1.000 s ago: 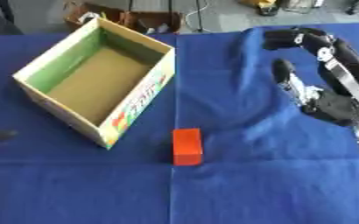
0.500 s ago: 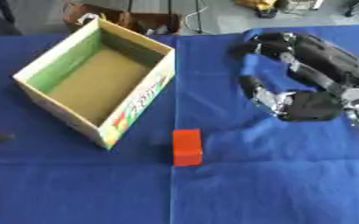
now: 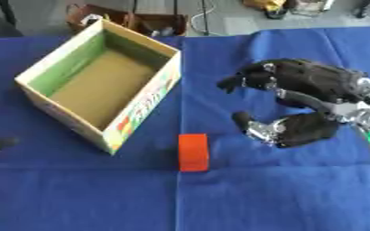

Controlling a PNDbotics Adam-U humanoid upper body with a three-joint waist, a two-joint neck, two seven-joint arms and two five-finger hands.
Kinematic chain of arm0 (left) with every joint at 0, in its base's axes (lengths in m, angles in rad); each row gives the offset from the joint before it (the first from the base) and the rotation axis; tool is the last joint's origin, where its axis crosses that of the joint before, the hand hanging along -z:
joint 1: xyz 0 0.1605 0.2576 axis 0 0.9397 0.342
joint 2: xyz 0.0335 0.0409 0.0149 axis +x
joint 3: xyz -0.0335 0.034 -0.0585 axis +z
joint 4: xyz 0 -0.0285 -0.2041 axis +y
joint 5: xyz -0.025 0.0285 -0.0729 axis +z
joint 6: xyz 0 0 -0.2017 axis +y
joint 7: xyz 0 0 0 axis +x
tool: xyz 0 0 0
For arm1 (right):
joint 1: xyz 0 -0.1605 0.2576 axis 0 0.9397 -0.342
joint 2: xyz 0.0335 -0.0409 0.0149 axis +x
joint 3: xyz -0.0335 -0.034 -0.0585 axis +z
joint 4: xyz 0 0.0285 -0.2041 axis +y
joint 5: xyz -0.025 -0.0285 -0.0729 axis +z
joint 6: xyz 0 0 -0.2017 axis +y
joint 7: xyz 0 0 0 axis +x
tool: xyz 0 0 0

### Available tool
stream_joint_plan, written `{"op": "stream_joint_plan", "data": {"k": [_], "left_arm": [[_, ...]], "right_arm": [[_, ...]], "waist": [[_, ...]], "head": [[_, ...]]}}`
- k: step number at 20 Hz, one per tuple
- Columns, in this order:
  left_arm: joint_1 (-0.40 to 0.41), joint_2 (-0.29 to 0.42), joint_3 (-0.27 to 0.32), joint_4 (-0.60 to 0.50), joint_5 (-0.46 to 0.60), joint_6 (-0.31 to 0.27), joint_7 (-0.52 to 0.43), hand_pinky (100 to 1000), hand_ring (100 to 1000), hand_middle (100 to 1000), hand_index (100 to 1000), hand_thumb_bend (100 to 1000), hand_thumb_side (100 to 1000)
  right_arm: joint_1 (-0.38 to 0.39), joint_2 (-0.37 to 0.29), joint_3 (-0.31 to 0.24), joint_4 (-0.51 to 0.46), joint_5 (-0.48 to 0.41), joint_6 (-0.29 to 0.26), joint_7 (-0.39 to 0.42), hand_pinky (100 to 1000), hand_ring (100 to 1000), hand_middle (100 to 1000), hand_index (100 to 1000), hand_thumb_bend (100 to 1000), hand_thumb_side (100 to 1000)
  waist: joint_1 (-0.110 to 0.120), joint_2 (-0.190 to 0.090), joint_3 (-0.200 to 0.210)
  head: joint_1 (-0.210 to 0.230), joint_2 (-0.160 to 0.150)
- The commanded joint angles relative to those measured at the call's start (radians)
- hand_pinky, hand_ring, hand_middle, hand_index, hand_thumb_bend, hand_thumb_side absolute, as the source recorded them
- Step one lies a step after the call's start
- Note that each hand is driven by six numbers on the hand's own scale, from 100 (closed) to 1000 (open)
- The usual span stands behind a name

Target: Pick up objects on the table and place them in the box.

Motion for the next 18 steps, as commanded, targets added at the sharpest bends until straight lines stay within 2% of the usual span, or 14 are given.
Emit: {"op": "stream_joint_plan", "data": {"k": [1,2,5,10,13,18], "left_arm": [[-0.001,0.021,-0.003,-0.019,0.001,-0.001,-0.003,612,908,808,704,100,993],[-0.001,0.022,-0.003,-0.019,0.001,-0.001,-0.003,612,908,808,704,100,993],[0.000,0.023,-0.003,-0.019,0.001,-0.001,-0.003,612,908,808,704,100,993],[0.001,0.026,-0.003,-0.019,0.000,0.000,-0.003,611,907,808,705,100,991],[0.005,0.030,-0.004,-0.019,-0.001,0.002,-0.003,611,907,808,705,100,992],[0.012,0.036,-0.006,-0.019,-0.002,0.004,-0.004,611,908,808,705,100,992]], "right_arm": [[-0.021,0.007,0.017,-0.021,-0.020,0.006,0.057,889,846,755,988,100,1000],[-0.023,0.011,0.021,-0.021,-0.023,0.008,0.069,889,846,755,988,100,1000],[-0.026,0.021,0.037,-0.017,0.018,0.008,0.082,881,848,760,1000,200,1000],[-0.030,0.046,0.065,0.005,0.096,-0.021,0.059,885,860,780,1000,215,1000],[-0.054,0.047,0.088,0.031,0.083,-0.039,0.072,900,888,811,1000,200,1000],[-0.119,0.026,0.134,0.066,0.025,-0.062,0.141,921,911,847,1000,198,1000]], "waist": [[-0.002,-0.027,-0.002],[-0.002,-0.028,-0.003],[-0.005,-0.029,-0.004],[-0.009,-0.033,-0.006],[-0.013,-0.039,-0.009],[-0.021,-0.047,-0.015]], "head": [[0.005,-0.002],[0.006,-0.002],[0.006,-0.001],[0.007,-0.001],[0.010,0.004],[0.012,0.008]]}}
